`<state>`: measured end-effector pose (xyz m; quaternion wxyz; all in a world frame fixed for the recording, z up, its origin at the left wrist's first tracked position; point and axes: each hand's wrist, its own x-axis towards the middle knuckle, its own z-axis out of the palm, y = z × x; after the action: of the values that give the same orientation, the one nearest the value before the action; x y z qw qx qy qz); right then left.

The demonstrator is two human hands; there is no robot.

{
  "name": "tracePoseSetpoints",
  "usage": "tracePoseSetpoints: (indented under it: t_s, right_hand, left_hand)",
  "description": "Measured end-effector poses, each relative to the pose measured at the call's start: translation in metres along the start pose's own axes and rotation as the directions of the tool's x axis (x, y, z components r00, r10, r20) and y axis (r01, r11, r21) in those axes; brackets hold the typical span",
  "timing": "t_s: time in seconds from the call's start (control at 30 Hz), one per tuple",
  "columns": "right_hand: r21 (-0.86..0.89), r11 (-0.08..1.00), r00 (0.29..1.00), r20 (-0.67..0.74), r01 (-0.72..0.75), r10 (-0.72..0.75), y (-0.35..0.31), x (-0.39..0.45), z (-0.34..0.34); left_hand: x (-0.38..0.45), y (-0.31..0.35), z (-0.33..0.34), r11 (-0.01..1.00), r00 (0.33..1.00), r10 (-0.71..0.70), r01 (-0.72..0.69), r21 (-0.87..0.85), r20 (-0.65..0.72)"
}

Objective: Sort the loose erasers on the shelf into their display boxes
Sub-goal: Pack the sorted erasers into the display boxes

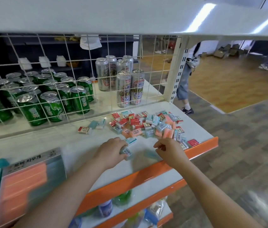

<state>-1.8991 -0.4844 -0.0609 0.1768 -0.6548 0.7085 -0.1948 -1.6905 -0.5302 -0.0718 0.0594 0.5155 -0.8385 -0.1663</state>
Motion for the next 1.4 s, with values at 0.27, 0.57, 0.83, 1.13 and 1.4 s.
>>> tracePoseSetpoints:
  t_s: [0.27, 0.57, 0.83, 1.13, 1.4]
  right_hand:
    - [0.023, 0.998, 0.998, -0.01, -0.059, 0.059, 0.0, 0.001, -0.001]
    - [0.023, 0.996, 0.995, 0.031, -0.092, 0.091, -0.003, 0.002, 0.005]
    - [-0.045, 0.996, 0.988, 0.126, -0.08, 0.085, -0.009, 0.004, 0.01]
    - [-0.113, 0.994, 0.98, 0.199, 0.016, 0.006, -0.021, 0.009, 0.01]
    - [-0.099, 0.993, 0.979, 0.199, 0.068, -0.047, -0.02, 0.007, 0.01]
  left_hand:
    - [0.007, 0.0, -0.001, 0.999, 0.999, -0.02, 0.022, -0.047, 0.04]
    - [0.006, 0.0, -0.004, 1.0, 0.999, -0.018, 0.019, -0.012, 0.046]
    - [-0.013, -0.004, 0.007, 0.997, 0.995, 0.0, -0.007, -0.077, -0.099]
    - [-0.017, -0.013, 0.01, 0.979, 1.0, -0.026, 0.025, -0.2, -0.006]
    - [-0.009, -0.007, 0.006, 0.977, 0.999, -0.027, 0.035, -0.21, 0.042]
